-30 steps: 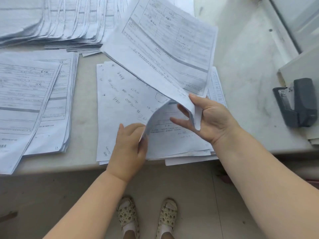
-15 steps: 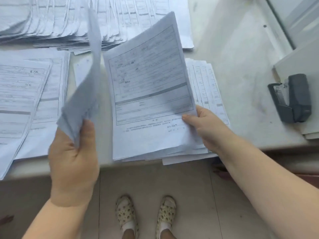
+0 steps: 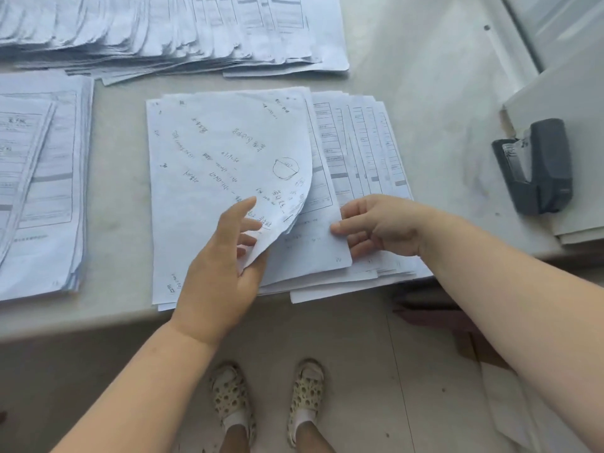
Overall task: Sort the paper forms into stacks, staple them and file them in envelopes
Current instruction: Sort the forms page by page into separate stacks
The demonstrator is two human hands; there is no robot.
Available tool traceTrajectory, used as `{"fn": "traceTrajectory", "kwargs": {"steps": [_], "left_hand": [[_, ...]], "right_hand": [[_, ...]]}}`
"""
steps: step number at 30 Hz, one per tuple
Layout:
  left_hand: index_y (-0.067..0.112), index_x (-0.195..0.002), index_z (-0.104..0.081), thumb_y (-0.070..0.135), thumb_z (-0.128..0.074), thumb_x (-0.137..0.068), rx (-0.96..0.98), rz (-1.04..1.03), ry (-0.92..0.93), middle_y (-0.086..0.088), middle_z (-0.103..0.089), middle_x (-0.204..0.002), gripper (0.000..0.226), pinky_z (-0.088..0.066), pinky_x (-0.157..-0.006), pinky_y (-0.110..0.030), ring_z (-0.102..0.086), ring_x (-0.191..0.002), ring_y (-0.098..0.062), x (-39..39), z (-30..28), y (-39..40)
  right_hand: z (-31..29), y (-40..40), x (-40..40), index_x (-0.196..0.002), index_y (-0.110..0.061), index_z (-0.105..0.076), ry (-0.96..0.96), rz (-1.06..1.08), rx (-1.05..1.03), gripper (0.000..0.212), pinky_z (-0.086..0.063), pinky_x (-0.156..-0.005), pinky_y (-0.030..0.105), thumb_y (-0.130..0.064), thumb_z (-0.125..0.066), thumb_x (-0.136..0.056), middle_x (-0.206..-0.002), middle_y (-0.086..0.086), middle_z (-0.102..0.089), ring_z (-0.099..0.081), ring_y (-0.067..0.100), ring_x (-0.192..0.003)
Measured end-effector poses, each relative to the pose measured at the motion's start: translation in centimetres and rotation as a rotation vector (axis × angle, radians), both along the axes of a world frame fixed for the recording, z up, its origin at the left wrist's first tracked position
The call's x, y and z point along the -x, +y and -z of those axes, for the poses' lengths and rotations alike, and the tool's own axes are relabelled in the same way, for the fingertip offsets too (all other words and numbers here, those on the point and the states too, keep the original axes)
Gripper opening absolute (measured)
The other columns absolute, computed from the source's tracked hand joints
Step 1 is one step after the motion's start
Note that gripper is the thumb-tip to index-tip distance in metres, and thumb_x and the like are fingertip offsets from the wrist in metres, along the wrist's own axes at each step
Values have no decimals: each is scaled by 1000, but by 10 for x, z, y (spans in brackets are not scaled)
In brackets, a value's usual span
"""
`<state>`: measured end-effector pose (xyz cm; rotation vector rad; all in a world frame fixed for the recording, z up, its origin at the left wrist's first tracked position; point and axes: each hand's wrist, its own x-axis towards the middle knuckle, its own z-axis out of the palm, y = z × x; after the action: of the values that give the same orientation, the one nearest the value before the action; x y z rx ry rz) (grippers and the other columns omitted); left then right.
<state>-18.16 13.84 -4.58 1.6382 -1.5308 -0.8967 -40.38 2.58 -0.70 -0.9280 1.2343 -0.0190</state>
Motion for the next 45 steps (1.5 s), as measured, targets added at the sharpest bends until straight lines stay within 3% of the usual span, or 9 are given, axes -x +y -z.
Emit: {"fn": "traceTrajectory", "kwargs": {"steps": [3, 8, 14, 21, 26, 30, 35, 43, 45], "left_hand": [[31, -137, -37, 23, -55, -83, 67, 82, -84, 12, -57, -115, 57, -48, -85, -19, -56, -101, -2, -1, 4, 1], [23, -118, -64, 59, -54, -78, 108, 151, -358, 5, -62, -118, 54, -44, -86, -25, -52, -110, -12, 6, 7, -1], [26, -105, -69, 53, -56, -81, 54, 126, -206, 17, -63, -108, 38, -37, -86, -8, -54, -104, -3, 2, 9, -6], [20, -90, -71, 49, -55, -84, -15, 80, 12, 11, -66, -93, 34, -44, -80, -20, -59, -92, -6, -3, 11, -12], [16, -78, -65, 41, -49, -88, -5, 41, 18, 6, -57, -74, 32, -44, -67, -29, -55, -75, -12, -2, 14, -11], [12, -75, -63, 39, -48, -89, 12, 12, 15, 7, -52, -73, 34, -38, -61, -18, -50, -70, -7, 1, 17, -10], [17, -87, -70, 41, -51, -87, -18, 10, 103, 3, -63, -80, 31, -46, -71, -29, -58, -81, -15, -2, 17, -10], [17, -96, -71, 47, -52, -83, -114, -26, 236, -13, -70, -93, 38, -51, -79, -39, -63, -88, -29, -5, 14, -12], [21, -99, -72, 47, -53, -82, -145, -26, 301, -8, -72, -98, 37, -52, -82, -31, -65, -90, -20, -5, 11, -12]], "right_hand": [[1, 1, -2, -83, -6, -65, -28, 36, 37, 9, -56, -60, 22, -9, -62, -92, -72, 2, -73, -70, 13, -65], [4, 0, -10, -73, -10, -63, 52, 5, 153, 19, -51, -56, 20, -21, -71, -88, -64, -1, -69, -64, 10, -58], [9, -2, -15, -89, -8, -66, 165, -11, 255, 29, -45, -59, 22, -33, -76, -82, -66, -1, -69, -58, 8, -53], [13, 0, -18, -96, -14, -62, 180, 15, 275, 33, -41, -66, 29, -39, -77, -80, -80, 13, -64, -54, 22, -71], [13, -1, -21, -84, -14, -58, 214, 11, 284, 37, -38, -65, 30, -45, -76, -78, -75, 11, -63, -52, 22, -67], [13, -3, -20, -70, -18, -53, 227, -1, 282, 40, -37, -65, 30, -49, -75, -77, -64, 6, -58, -49, 18, -58], [3, -7, -13, -70, -16, -56, 136, 11, 174, 32, -48, -58, 23, -40, -69, -87, -54, -5, -57, -53, 11, -51], [-4, -9, 2, -78, -11, -63, 156, -57, 108, 14, -56, -65, 25, -10, -65, -91, -71, 3, -69, -64, 12, -59], [-3, -9, 0, -74, -12, -59, 156, -47, 103, 19, -56, -69, 29, -10, -64, -92, -62, 0, -66, -63, 13, -57]]}}
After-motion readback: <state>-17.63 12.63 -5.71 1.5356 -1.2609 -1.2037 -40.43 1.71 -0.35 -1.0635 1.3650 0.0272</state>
